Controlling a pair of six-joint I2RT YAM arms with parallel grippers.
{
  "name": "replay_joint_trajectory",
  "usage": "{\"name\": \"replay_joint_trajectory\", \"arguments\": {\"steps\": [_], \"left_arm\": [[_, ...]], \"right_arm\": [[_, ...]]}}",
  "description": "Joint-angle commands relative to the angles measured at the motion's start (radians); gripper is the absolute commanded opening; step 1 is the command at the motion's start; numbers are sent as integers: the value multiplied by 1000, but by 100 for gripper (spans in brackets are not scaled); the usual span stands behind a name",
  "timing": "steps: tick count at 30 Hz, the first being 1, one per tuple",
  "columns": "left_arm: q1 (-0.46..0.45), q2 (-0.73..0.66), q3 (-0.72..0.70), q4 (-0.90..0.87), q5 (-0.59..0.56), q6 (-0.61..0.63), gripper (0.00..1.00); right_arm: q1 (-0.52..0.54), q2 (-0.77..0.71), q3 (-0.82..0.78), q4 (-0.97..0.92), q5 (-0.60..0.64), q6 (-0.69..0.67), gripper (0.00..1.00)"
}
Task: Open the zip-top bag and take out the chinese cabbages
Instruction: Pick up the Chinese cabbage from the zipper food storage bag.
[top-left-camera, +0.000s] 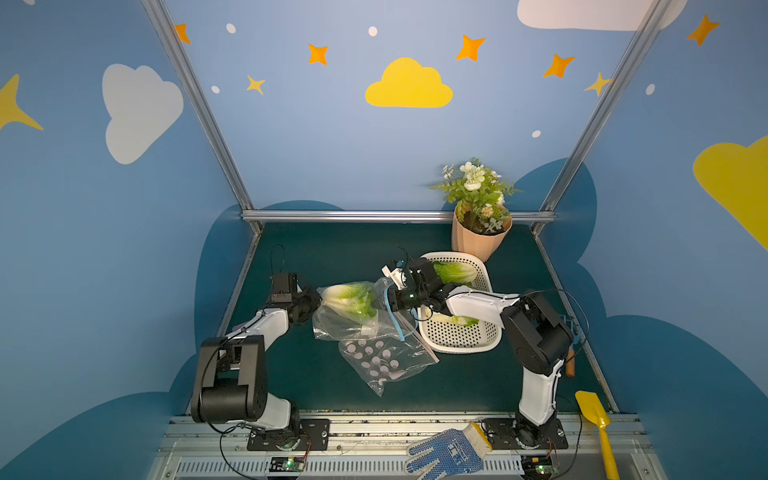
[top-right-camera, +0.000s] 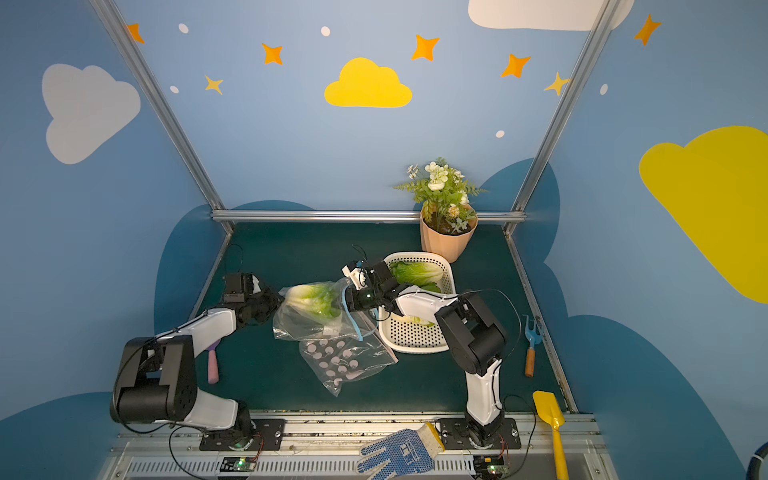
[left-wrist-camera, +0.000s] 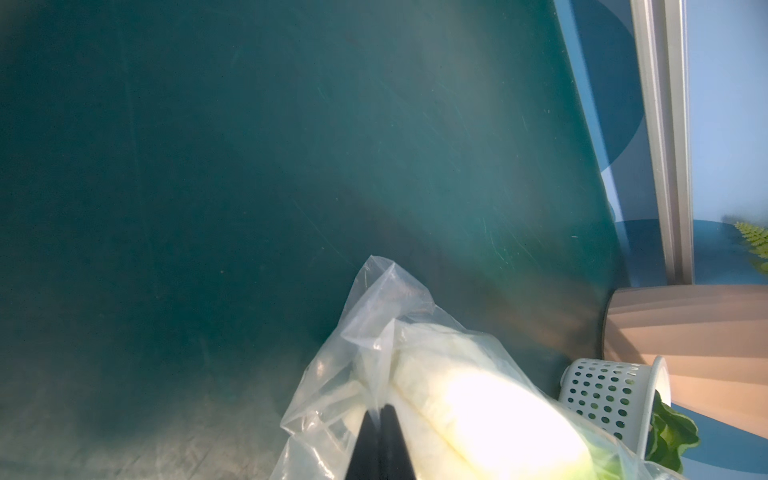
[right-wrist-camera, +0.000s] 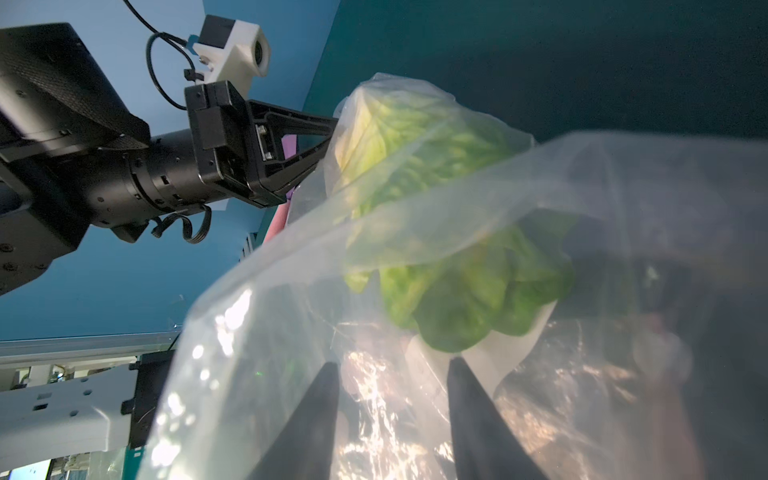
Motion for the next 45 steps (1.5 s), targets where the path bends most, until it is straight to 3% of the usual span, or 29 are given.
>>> {"name": "replay_joint_trajectory", "arguments": {"steps": [1, 8, 31, 45], "left_arm": [[-5, -7, -4, 1, 25, 4, 4], [-6, 3, -3, -3, 27, -1, 4], [-14, -38, -28, 5, 22, -28, 4], [-13, -85, -50, 11, 31, -33, 4]], "right_arm": [[8, 16, 28, 44, -28, 6, 46], [14, 45, 42, 69, -41, 37, 50], [16, 89, 91, 129, 53, 172, 51], [39, 119, 176, -40, 157, 168, 53]]}}
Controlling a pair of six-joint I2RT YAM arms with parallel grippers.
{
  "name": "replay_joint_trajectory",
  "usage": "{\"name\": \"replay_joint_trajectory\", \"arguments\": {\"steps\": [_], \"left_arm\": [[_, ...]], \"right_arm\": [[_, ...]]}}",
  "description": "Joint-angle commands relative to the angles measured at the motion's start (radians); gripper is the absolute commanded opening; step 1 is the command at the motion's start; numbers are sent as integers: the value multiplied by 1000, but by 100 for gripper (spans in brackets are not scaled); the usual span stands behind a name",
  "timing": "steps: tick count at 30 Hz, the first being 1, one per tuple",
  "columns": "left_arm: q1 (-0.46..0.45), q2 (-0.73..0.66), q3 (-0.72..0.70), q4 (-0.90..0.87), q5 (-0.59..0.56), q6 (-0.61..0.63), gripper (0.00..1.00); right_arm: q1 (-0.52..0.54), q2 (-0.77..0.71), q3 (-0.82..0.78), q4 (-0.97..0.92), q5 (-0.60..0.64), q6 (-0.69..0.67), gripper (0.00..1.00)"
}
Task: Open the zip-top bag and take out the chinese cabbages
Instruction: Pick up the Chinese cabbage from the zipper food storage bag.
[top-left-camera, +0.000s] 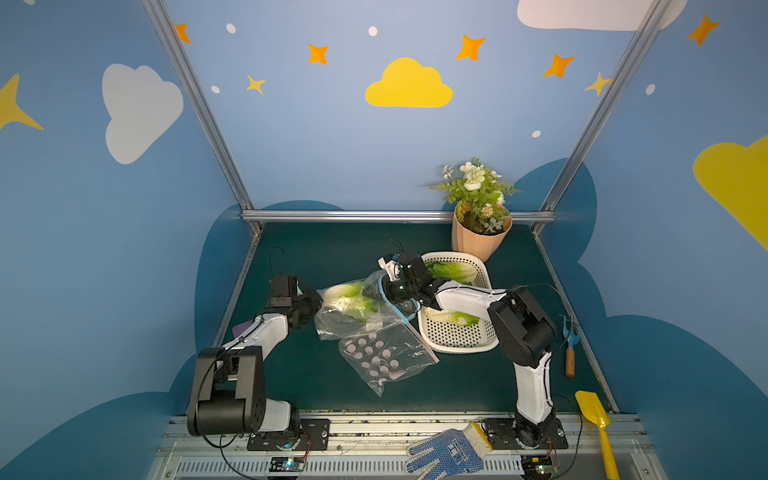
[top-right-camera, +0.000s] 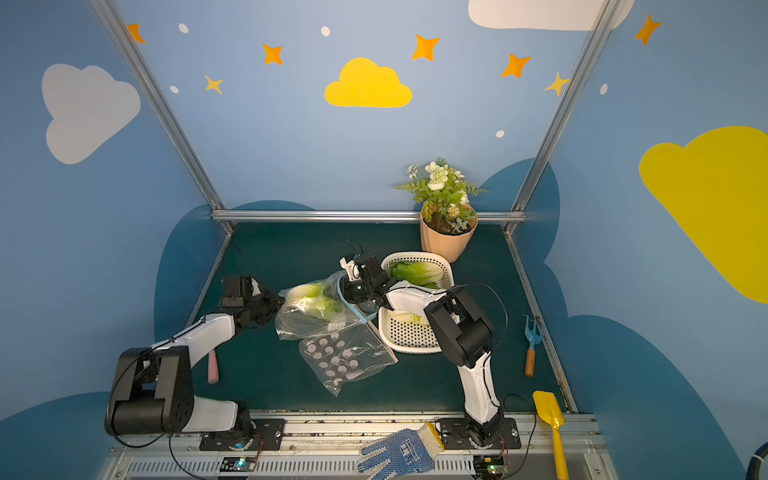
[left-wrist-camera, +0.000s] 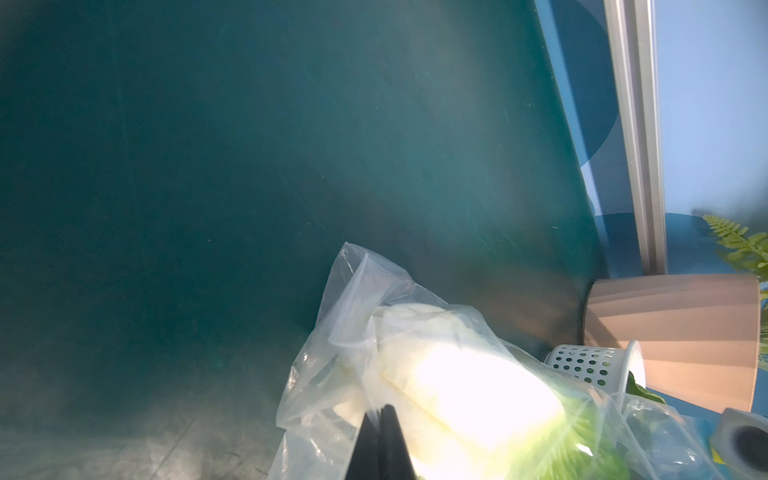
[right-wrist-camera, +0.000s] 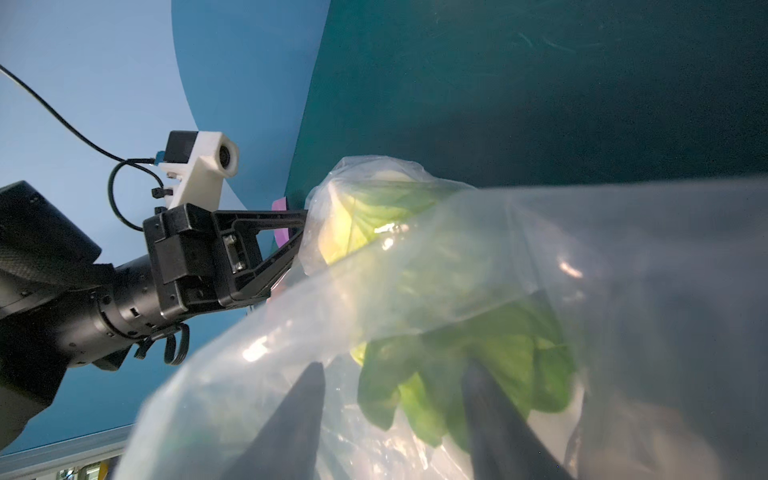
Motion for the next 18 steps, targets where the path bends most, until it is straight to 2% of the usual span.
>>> {"name": "replay_joint_trajectory", "arguments": {"steps": [1, 10, 16, 18], "left_arm": [[-3, -17, -8, 13, 14, -6, 4], [-7, -22, -30, 48, 33, -28, 4], [-10, -22, -35, 61, 45, -34, 4], [-14, -23, -36, 67, 46, -40, 4]], "right_arm": [[13, 28, 45, -63, 39, -9, 54], [25, 76, 136, -181, 103, -18, 59], [28, 95, 144, -143, 93, 7, 59], [29, 101, 152, -139, 92, 8, 56]]}}
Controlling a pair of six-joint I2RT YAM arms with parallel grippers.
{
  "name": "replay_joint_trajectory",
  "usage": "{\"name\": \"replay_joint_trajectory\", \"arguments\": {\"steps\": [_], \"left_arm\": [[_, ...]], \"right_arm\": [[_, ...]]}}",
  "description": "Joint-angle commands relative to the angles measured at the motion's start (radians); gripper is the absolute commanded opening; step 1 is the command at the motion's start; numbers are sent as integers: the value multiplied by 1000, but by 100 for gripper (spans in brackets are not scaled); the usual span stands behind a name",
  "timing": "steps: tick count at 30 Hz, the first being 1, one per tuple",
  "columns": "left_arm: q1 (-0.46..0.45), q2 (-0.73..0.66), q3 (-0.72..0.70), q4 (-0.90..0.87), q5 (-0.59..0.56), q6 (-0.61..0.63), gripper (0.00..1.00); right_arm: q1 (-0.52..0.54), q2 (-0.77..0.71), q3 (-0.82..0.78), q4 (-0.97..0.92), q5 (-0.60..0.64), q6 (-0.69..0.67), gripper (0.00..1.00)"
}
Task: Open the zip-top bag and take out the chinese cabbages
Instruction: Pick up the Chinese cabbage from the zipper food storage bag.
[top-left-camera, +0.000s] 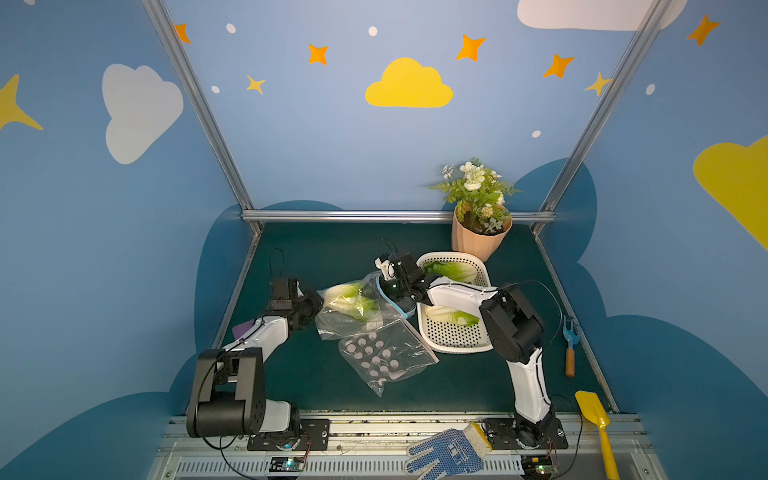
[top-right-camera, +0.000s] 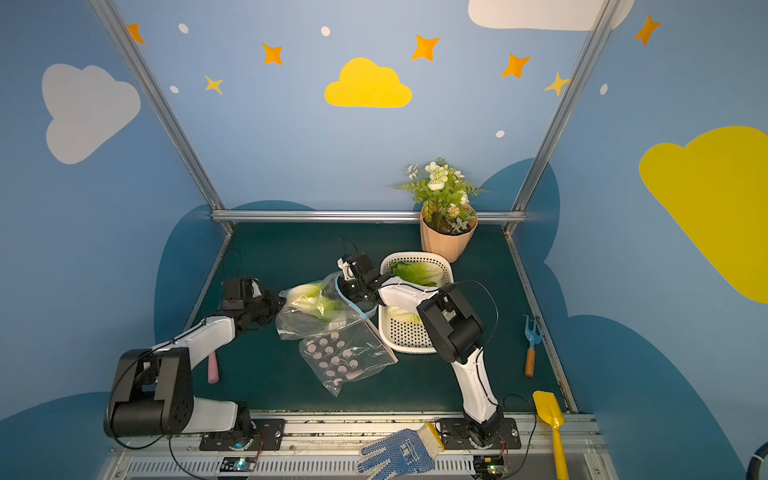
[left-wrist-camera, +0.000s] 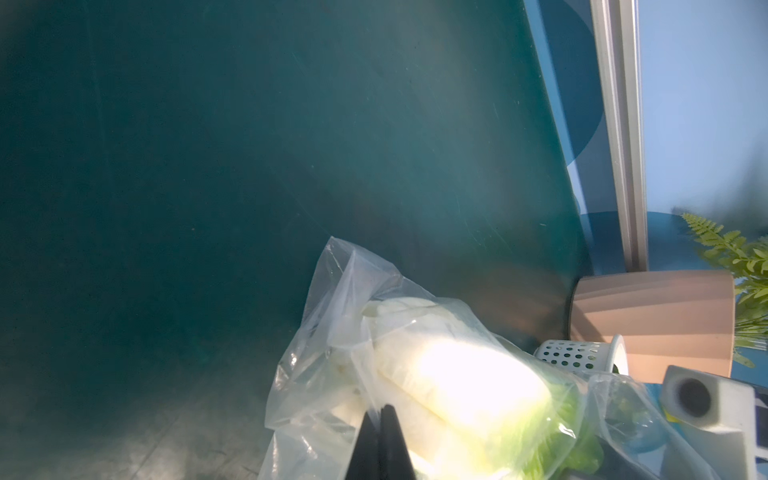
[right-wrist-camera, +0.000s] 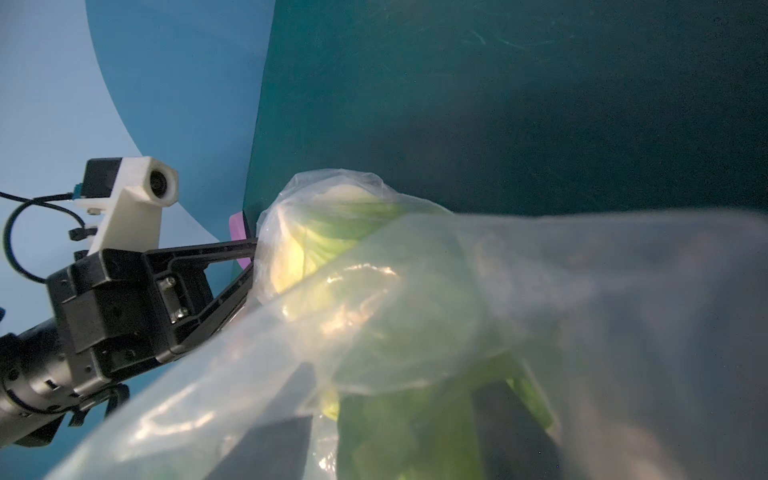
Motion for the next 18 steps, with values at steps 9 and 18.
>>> {"name": "replay_joint_trajectory", "arguments": {"steps": [9, 18], "left_arm": [[-10, -21, 2, -10, -8, 2, 4], [-1, -33, 50, -80, -110, 44, 4]], "right_arm": [[12, 3, 18, 22, -14, 9, 5], [0, -48, -19, 24, -61, -18, 0]]}}
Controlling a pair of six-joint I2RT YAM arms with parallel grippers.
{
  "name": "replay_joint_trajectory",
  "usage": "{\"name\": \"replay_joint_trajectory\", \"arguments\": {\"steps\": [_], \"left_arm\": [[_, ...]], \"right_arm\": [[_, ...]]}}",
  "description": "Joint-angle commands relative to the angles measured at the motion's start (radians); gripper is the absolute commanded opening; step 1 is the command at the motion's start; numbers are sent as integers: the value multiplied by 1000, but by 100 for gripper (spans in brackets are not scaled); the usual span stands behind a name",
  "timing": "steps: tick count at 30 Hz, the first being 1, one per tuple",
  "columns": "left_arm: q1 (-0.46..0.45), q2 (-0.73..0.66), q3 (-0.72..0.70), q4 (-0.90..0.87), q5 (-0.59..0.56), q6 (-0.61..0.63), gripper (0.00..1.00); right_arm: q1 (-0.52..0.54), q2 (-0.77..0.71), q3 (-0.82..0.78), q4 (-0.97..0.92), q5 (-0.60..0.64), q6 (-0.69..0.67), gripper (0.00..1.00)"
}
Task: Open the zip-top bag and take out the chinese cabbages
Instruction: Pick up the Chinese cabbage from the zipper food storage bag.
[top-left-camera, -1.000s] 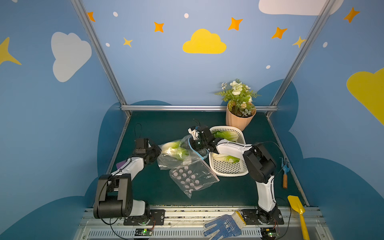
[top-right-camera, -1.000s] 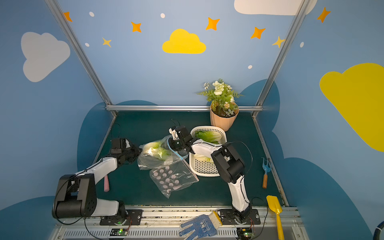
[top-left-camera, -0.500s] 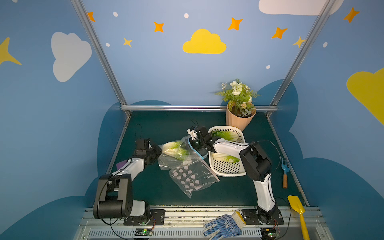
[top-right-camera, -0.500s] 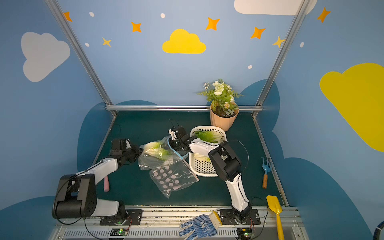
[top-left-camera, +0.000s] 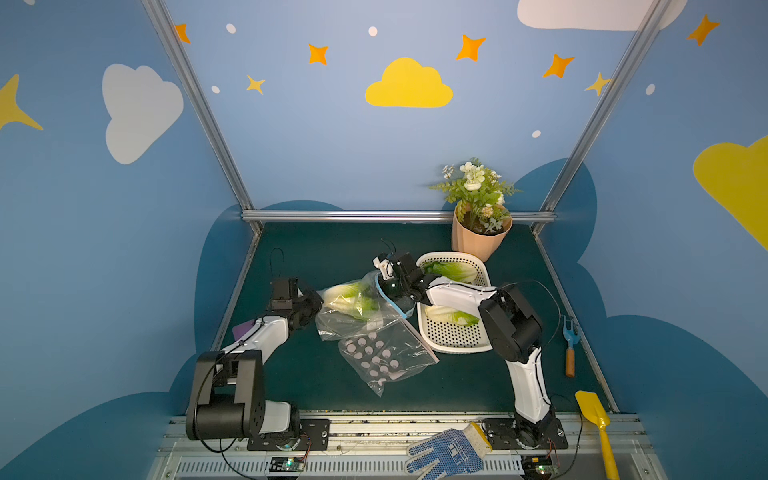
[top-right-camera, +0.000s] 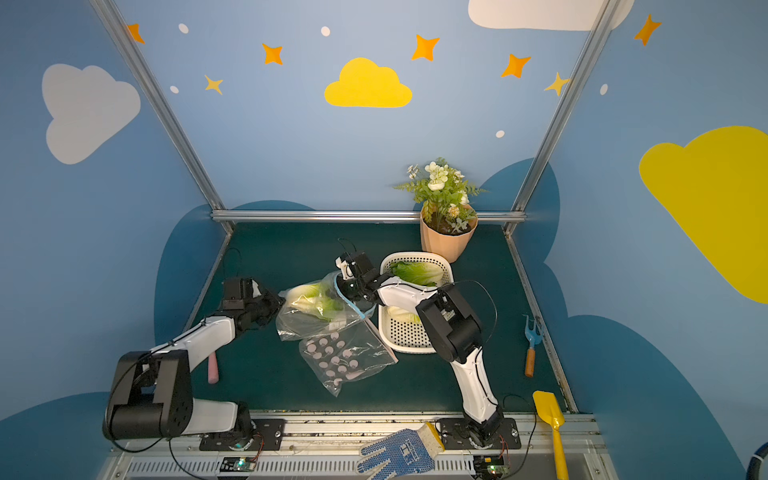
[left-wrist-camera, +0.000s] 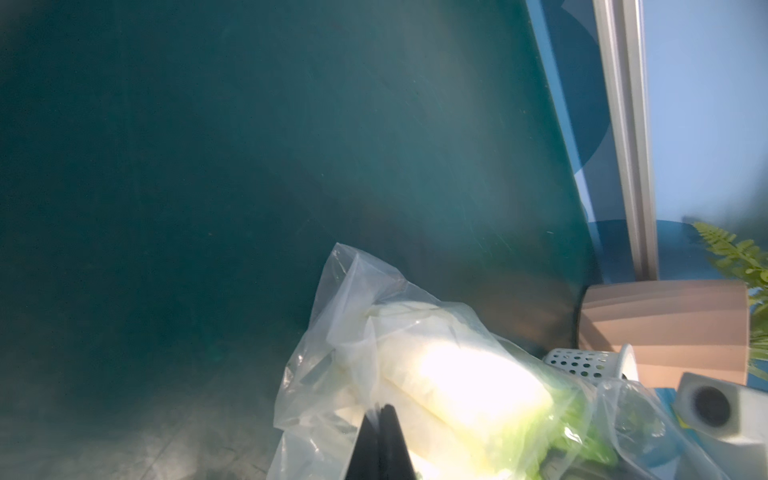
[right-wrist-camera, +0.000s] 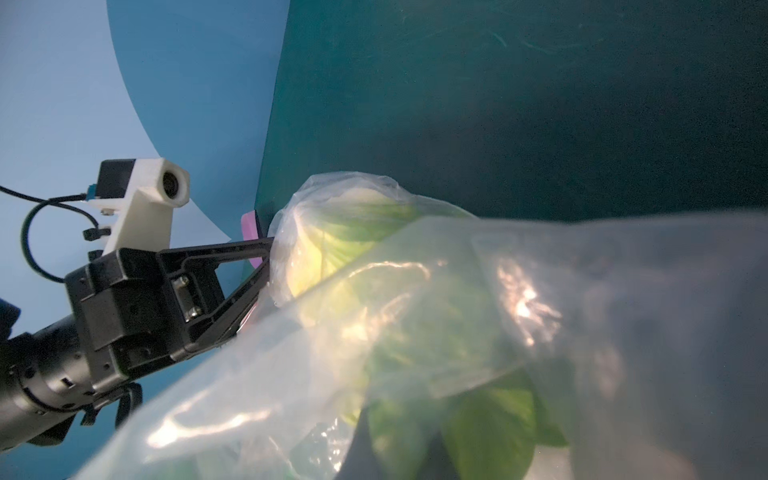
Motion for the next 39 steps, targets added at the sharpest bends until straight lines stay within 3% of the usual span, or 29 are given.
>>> {"name": "replay_joint_trajectory", "arguments": {"steps": [1, 9, 29, 39], "left_arm": [[7, -17, 45, -54, -68, 41, 4], [47, 43, 67, -36, -64, 49, 4], [138, 173, 141, 4, -107, 50, 4], [145, 223, 174, 25, -44, 46, 4]], "right_arm": [[-4, -59, -26, 0, -37, -27, 0], [-23, -106, -69, -2, -137, -71, 0], [-54, -161, -117, -27, -144, -97, 0], [-58, -159, -116, -26, -148, -96, 0]]}}
